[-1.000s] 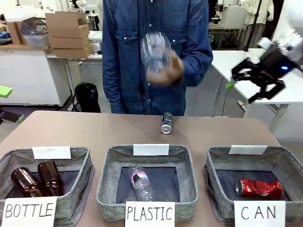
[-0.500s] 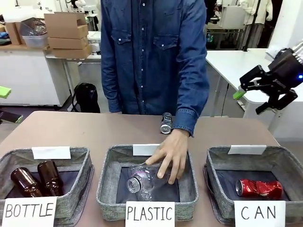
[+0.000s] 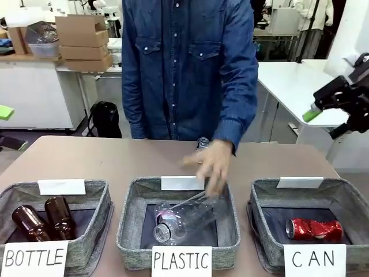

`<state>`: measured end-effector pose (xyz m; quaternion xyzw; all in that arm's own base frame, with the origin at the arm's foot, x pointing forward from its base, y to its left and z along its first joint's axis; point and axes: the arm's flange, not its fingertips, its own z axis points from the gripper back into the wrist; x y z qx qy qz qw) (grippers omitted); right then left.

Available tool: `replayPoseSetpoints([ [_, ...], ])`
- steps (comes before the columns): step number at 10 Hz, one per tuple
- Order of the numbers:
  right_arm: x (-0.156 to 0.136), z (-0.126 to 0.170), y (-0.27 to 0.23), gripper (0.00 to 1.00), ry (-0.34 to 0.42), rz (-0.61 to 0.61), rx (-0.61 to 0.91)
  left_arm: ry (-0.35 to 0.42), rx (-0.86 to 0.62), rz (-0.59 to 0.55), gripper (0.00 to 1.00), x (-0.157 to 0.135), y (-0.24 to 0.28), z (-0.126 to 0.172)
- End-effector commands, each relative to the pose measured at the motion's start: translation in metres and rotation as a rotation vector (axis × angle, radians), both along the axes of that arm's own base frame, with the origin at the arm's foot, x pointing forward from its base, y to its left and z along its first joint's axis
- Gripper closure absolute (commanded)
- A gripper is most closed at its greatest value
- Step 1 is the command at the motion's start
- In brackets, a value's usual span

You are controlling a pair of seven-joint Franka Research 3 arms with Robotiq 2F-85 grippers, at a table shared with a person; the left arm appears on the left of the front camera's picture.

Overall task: Sort the can waste into the basket.
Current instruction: Pick up the can waste from the table and place it in the right Fabric basket.

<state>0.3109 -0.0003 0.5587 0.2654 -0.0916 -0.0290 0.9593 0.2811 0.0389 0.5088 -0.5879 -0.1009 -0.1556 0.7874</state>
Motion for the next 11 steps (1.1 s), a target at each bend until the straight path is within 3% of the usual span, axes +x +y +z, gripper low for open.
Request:
replayPoseSetpoints([
  [1, -0.032, -0.006, -0.015, 0.00, -0.022, 0.073, -0.005, 0.008, -0.003, -0.002, 0.00, -0.002, 0.000, 0.002],
  [2, -0.033, -0.006, -0.013, 0.00, -0.035, 0.089, 0.012, 0.008, -0.003, -0.002, 0.00, -0.002, 0.000, 0.002],
  [4, -0.005, -0.007, 0.007, 0.00, -0.032, 0.089, 0.006, 0.008, -0.003, -0.002, 0.00, -0.002, 0.000, 0.002],
  [6, 0.057, -0.004, 0.056, 0.00, -0.108, 0.100, -0.031, 0.008, -0.003, -0.002, 0.00, -0.002, 0.000, 0.002],
  [8, 0.127, -0.007, 0.119, 0.00, -0.076, 0.085, -0.089, 0.008, -0.003, -0.002, 0.00, -0.002, 0.000, 0.002],
  [9, 0.164, -0.010, 0.156, 0.00, -0.059, 0.007, -0.162, 0.008, -0.003, -0.002, 0.00, -0.002, 0.000, 0.002],
  [11, 0.220, -0.023, 0.203, 0.00, -0.073, -0.047, -0.281, 0.008, -0.003, -0.002, 0.00, -0.002, 0.000, 0.002],
])
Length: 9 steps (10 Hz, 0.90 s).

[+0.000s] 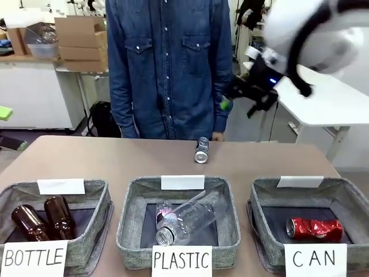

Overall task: Sort the can waste into the basket.
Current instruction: Pick up the can waste from the table and place it in the right Fabric basket.

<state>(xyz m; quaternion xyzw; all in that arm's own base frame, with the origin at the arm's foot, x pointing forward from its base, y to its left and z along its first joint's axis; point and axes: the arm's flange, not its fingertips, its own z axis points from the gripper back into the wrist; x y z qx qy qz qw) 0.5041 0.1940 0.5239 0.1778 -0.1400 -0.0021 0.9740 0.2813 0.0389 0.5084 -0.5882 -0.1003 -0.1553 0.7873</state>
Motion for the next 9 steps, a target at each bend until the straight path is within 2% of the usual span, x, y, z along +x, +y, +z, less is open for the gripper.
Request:
replayPoseSetpoints([
  [1, 0.052, -0.005, 0.029, 0.00, 0.007, -0.100, -0.158, 0.006, -0.002, -0.002, 0.00, -0.002, 0.000, 0.002],
  [2, 0.076, -0.035, 0.047, 0.00, 0.000, -0.119, -0.221, 0.006, -0.002, -0.002, 0.00, -0.002, 0.000, 0.002],
  [3, 0.086, -0.060, 0.059, 0.00, 0.011, -0.068, -0.225, 0.006, -0.002, -0.002, 0.00, -0.002, 0.000, 0.002],
  [4, 0.089, -0.081, 0.070, 0.00, 0.078, 0.011, -0.217, 0.006, -0.002, -0.002, 0.00, -0.002, 0.000, 0.002],
  [5, 0.074, -0.087, 0.071, 0.00, 0.214, 0.090, -0.155, 0.006, -0.002, -0.002, 0.00, -0.002, 0.000, 0.002],
  [6, 0.079, -0.080, 0.053, 0.00, 0.029, -0.034, -0.209, 0.006, -0.002, -0.002, 0.00, -0.002, 0.000, 0.002],
  [7, 0.079, -0.080, 0.053, 0.00, 0.029, -0.034, -0.209, 0.006, -0.002, -0.002, 0.00, -0.002, 0.000, 0.002],
  [8, 0.077, -0.107, 0.073, 0.00, 0.111, 0.022, -0.195, 0.006, -0.002, -0.002, 0.00, -0.002, 0.000, 0.002],
  [9, 0.089, -0.124, 0.090, 0.00, 0.114, -0.002, -0.259, 0.006, -0.002, -0.002, 0.00, -0.002, 0.000, 0.002],
])
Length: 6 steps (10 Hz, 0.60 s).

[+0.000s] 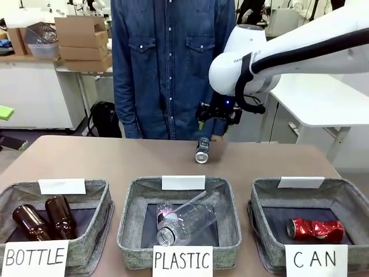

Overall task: Sort the can waste into the basket.
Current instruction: Pick up the can waste from the table and place it in the right Fabric basket.

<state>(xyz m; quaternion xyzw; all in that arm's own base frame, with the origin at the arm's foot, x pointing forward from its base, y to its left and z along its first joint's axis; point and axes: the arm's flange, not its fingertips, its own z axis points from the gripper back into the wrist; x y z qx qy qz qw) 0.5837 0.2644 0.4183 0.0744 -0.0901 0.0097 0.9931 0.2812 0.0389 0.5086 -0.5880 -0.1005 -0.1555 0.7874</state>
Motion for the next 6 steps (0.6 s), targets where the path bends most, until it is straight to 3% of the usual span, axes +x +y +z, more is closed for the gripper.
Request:
replayPoseSetpoints([
  [1, 0.022, -0.043, 0.042, 0.00, 0.038, -0.016, -0.079, 0.007, -0.003, -0.001, 0.00, -0.002, 0.000, 0.002],
  [3, 0.037, -0.066, 0.055, 0.00, 0.052, -0.040, -0.097, 0.007, -0.003, -0.001, 0.00, -0.002, 0.000, 0.002],
  [6, 0.043, -0.100, 0.057, 0.00, 0.163, -0.057, -0.157, 0.007, -0.003, -0.001, 0.00, -0.002, 0.000, 0.002],
])
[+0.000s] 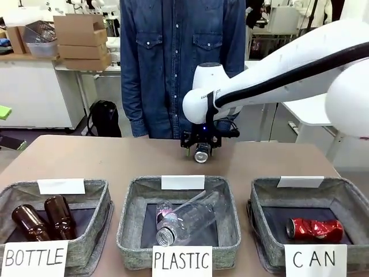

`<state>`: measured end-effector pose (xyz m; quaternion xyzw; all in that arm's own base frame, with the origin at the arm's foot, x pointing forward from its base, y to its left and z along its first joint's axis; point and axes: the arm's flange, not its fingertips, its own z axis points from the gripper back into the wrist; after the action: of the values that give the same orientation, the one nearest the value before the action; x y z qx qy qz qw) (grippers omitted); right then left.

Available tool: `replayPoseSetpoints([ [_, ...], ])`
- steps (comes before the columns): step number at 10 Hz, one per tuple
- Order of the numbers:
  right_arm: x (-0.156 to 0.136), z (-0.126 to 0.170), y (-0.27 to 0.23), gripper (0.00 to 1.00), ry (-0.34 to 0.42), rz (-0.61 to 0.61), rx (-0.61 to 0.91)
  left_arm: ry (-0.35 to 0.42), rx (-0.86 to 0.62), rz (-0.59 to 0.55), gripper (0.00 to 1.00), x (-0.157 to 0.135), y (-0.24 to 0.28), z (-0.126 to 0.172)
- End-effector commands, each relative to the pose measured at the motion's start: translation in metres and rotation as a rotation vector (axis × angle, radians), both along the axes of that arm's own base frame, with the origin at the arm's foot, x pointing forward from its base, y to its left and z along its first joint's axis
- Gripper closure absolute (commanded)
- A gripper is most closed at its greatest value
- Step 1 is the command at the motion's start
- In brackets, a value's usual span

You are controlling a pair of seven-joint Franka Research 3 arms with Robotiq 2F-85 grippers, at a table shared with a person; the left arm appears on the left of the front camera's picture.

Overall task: Sort the can waste into the basket.
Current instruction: Pick up the can waste from the table and place it in the right Fabric basket.

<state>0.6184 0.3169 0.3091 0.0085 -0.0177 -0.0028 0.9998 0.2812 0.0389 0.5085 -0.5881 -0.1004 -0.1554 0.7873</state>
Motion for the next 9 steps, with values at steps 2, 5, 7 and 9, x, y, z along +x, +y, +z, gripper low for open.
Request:
replayPoseSetpoints([
  [2, 0.0045, 0.0036, 0.0040, 0.00, 0.019, -0.038, -0.043, 0.007, -0.003, -0.001, 0.00, -0.0021, -0.0004, 0.0019],
  [5, -0.0014, 0.0016, 0.0038, 0.20, -0.010, -0.064, -0.042, 0.007, -0.003, -0.001, 0.00, -0.0021, -0.0004, 0.0019],
  [7, -0.0022, 0.0018, 0.0040, 0.80, -0.017, -0.058, -0.060, 0.007, -0.003, -0.001, 0.00, -0.0021, -0.0004, 0.0019],
  [9, -0.0031, -0.0012, 0.0028, 1.00, -0.016, -0.062, -0.065, 0.007, -0.003, -0.001, 0.00, -0.0021, -0.0004, 0.0019],
])
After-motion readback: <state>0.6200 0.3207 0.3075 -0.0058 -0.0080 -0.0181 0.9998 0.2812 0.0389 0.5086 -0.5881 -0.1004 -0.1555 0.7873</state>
